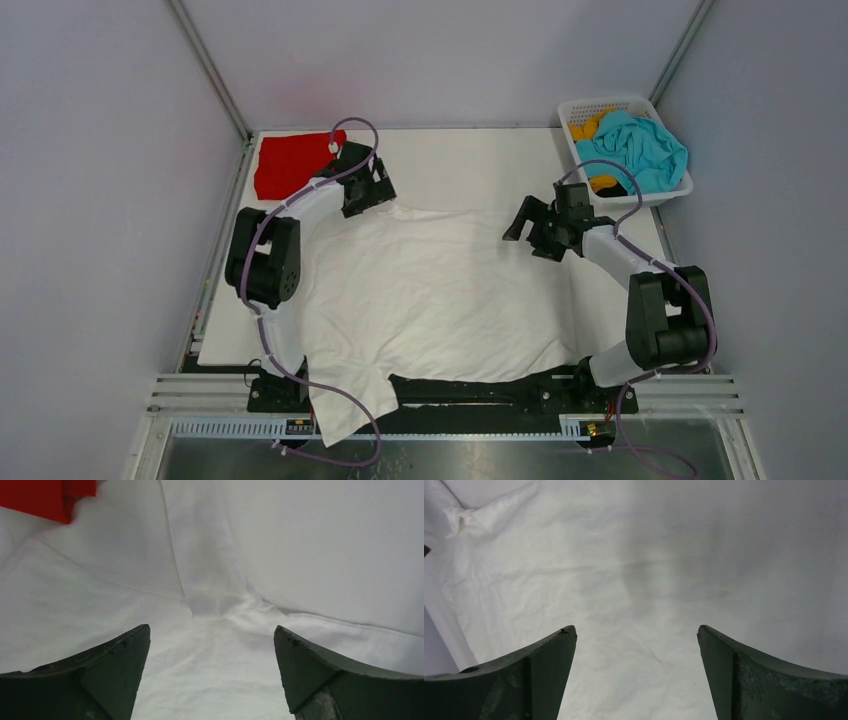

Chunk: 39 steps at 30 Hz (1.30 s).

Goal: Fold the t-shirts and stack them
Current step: Flatten out the tshirt

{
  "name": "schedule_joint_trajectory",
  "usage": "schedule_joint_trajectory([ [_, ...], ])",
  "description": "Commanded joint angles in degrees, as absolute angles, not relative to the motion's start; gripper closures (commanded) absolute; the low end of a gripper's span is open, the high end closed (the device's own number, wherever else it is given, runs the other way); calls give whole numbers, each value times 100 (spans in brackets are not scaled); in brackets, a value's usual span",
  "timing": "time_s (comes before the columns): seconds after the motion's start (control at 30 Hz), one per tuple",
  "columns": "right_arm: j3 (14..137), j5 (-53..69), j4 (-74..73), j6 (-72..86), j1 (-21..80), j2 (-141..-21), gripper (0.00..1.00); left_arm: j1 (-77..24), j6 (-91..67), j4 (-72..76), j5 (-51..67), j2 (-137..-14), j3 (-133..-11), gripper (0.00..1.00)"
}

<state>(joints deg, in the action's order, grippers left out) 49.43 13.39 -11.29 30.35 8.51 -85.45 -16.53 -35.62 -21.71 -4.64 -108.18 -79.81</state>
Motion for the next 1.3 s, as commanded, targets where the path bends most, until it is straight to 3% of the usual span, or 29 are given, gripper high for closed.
schedule_joint_trajectory([
  [0.0,4975,1809,-756,3120,879,-8738,0,-1627,-4038,-1733,-172,-11375,-8289,18],
  [0.1,4969,1815,-762,3093,879,-8855,1,-1625,-4181,-1676,-266,-11610,-8392,39],
  [0.2,4993,1684,-830,3067,878,-8938,0,-1619,-4279,-1761,-303,-11772,-8511,53],
  [0.4,5055,1587,-931,3036,880,-9050,1,-1626,-4344,-1823,-308,-12021,-8686,75],
  [0.63,5106,1493,-1064,2989,879,-9126,1,-1619,-4220,-1959,-235,-12096,-8825,85],
  [0.73,5113,1502,-1075,2982,879,-9139,1,-1626,-4118,-1931,-169,-12003,-8655,100],
  [1.0,5115,1358,-1193,2942,880,-9047,1,-1626,-3815,-1420,-26,-11429,-8031,100],
  [1.27,5139,1289,-1279,2906,879,-9034,0,-1626,-3569,-1653,171,-11765,-9036,100],
])
